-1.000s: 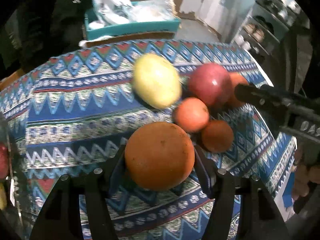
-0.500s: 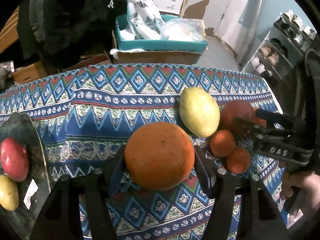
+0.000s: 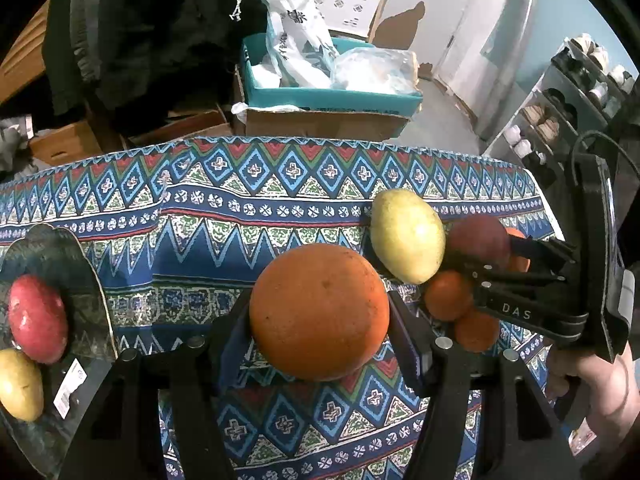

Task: Organize fruits
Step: 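Grasp the second red apple with the right gripper while the left gripper lifts the orange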

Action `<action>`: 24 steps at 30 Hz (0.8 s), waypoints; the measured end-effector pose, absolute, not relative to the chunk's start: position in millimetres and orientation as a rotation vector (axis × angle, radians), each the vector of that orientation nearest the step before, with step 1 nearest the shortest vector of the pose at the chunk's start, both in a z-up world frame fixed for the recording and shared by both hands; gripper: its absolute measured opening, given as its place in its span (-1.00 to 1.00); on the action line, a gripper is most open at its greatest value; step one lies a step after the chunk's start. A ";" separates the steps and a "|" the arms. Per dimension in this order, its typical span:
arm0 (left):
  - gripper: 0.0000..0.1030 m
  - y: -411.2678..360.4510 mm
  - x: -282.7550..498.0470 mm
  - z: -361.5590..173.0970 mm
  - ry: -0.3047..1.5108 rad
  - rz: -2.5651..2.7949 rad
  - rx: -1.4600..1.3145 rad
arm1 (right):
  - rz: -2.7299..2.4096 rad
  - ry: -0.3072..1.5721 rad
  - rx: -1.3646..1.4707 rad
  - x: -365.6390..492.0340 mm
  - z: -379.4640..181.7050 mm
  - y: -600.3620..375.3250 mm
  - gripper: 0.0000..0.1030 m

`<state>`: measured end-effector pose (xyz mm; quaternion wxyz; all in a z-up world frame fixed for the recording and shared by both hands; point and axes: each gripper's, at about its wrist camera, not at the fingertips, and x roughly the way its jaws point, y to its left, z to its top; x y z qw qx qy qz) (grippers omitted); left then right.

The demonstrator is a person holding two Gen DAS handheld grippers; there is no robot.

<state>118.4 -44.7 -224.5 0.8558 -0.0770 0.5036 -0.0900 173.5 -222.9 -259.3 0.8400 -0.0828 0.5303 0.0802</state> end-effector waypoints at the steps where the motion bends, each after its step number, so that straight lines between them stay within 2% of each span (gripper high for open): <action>1: 0.27 -44.2 117.6 -222.6 1.055 -0.190 -0.161 | 0.172 1.120 -0.161 172.7 -258.9 -224.1 0.41; 7: 0.27 -40.3 110.8 -208.6 1.029 -0.190 -0.166 | 0.172 1.078 -0.132 159.2 -247.6 -224.8 0.40; 24: 0.27 -16.0 82.3 -156.9 0.936 -0.137 -0.155 | 0.189 0.928 -0.042 122.3 -170.7 -220.5 0.41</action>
